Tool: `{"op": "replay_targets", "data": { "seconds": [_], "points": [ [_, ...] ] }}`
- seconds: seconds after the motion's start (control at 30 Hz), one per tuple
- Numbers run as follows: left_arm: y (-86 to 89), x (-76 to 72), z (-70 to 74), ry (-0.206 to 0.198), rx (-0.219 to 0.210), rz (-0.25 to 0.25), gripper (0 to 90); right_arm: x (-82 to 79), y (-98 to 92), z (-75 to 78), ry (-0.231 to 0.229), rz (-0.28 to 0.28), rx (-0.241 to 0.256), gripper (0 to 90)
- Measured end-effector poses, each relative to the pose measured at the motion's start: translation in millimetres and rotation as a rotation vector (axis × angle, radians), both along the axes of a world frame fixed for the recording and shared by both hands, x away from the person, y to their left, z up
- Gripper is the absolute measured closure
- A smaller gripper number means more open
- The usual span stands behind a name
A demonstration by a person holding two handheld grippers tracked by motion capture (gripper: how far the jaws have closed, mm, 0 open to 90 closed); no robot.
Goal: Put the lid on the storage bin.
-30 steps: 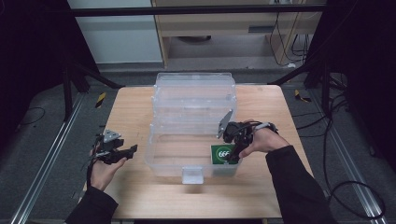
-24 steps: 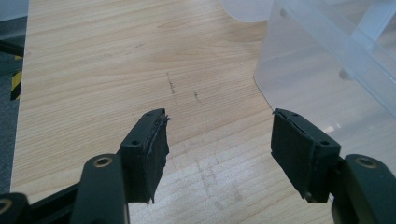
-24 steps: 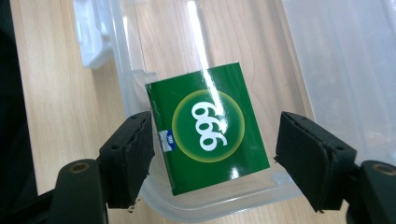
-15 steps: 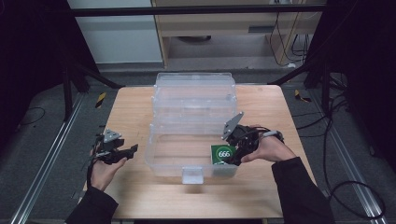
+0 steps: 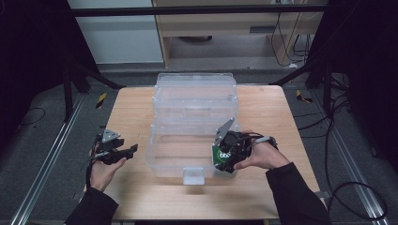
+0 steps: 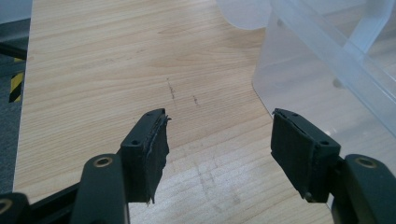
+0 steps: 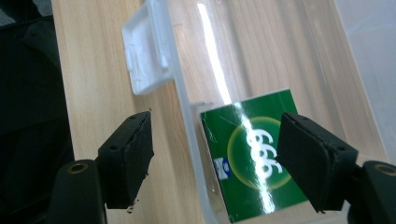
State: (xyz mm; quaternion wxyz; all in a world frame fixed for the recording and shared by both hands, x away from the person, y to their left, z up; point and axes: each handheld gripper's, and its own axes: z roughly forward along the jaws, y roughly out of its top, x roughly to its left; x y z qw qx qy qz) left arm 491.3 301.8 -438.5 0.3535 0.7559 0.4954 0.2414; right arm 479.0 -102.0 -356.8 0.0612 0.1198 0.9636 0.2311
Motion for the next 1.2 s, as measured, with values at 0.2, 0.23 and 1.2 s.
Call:
{"op": "replay_targets", "data": {
  "seconds": [0.2,0.23,1.2],
  "points": [
    [1.7,-0.4,3.7,-0.011,-0.011,0.009,35.9,-2.7,13.3,0.0,0.013,0.025,-0.001,30.0],
    [1.9,-0.2,3.8,-0.01,-0.011,0.009,35.9,-2.6,15.6,-0.7,0.017,0.028,-0.003,30.6],
    [2.9,-3.2,9.3,-0.031,-0.007,0.004,35.8,6.9,56.4,-40.1,0.104,0.097,-0.095,52.8]
  ]
}}
